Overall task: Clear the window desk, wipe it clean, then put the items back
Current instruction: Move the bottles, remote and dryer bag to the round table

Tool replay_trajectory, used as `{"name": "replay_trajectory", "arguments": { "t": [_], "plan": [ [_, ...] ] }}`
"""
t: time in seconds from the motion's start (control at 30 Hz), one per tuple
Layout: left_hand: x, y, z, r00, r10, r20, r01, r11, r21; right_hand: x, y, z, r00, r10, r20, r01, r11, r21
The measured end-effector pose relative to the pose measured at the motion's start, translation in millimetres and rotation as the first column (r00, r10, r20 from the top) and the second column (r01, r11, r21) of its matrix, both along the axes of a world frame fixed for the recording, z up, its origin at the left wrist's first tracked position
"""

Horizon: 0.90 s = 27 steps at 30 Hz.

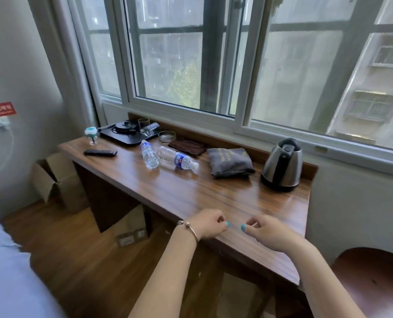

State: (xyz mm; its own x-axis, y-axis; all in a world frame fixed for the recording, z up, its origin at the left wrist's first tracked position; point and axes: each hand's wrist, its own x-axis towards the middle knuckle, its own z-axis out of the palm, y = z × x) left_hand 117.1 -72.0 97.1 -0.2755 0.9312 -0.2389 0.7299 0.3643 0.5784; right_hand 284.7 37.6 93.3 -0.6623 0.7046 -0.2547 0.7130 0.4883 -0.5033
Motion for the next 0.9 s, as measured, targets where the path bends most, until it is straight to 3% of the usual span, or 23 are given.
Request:
{"name": "replay_trajectory", "arguments": {
  "t": [0.4, 0.53, 0.7, 0.9],
  "plan": [
    [-126, 8, -20, 0.977, 0.189, 0.102, -0.195, 0.98, 0.048, -149, 43, -4, 0.988, 0.138, -0.067, -0.131, 0.986, 0.102],
    [-186, 32, -18, 0.958, 0.273, 0.088, -0.283, 0.951, 0.124, -210, 68, 1, 0.976, 0.126, -0.175, -0.115, 0.991, 0.073],
    [-251, 49, -22, 0.882, 0.421, 0.212, -0.47, 0.822, 0.322, -275, 101, -1, 0.948, 0.073, -0.311, -0.052, 0.996, 0.078],
    [-330, 46, -44, 0.802, 0.564, 0.199, -0.596, 0.723, 0.35, -334, 108, -24, 0.924, 0.0, -0.382, 0.028, 0.997, 0.068]
  ]
}}
